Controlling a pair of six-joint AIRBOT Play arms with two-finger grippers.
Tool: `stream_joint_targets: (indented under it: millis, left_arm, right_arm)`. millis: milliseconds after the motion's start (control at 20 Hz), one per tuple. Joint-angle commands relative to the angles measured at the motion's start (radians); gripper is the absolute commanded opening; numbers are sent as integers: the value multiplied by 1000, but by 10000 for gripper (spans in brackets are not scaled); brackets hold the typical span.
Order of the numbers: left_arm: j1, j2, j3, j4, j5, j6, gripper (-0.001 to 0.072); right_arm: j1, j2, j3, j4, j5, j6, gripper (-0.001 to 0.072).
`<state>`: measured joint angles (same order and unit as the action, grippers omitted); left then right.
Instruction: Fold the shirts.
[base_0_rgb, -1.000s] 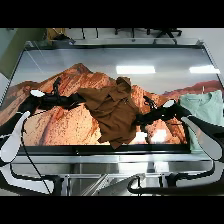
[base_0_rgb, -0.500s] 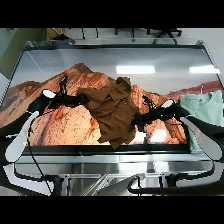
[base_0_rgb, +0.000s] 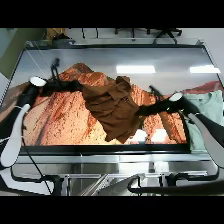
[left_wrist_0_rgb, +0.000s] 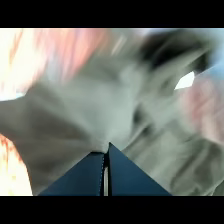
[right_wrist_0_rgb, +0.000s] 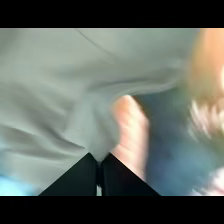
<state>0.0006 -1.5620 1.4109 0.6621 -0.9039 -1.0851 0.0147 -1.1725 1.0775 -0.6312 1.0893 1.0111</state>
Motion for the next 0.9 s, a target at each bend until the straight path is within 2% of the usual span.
stream_joint_targets:
  millis: [0, 100, 150, 350, 450, 550, 600, 700, 850]
  left_arm:
    - [119, 186, 209, -8, -123, -97, 8]
    - [217, 310, 328, -8, -146, -170, 9]
    - [267, 368, 381, -8, -160, -198, 9]
    - [434, 554, 529, 1, -229, -263, 9]
    - [504, 635, 573, 56, -210, -279, 9]
    - [551, 690, 592, 175, -189, -302, 9]
    - [560, 700, 588, 231, -200, -323, 9]
    - [558, 682, 532, 220, -221, -327, 9]
    - [445, 581, 399, 185, -224, -235, 9]
  right_arm:
    - [-151, 164, 251, 238, 114, -58, 23]
    - [-269, 253, 455, 414, 124, -108, 23]
    - [-323, 290, 561, 440, 123, -107, 22]
    - [-466, 382, 852, 439, 114, -107, 23]
    - [-513, 418, 935, 396, 76, -106, 23]
    - [-540, 444, 967, 294, 60, -96, 22]
    - [-543, 444, 966, 237, 77, -56, 22]
    - [-542, 418, 920, 219, 133, -30, 23]
    - [-537, 355, 749, 287, 231, -49, 23]
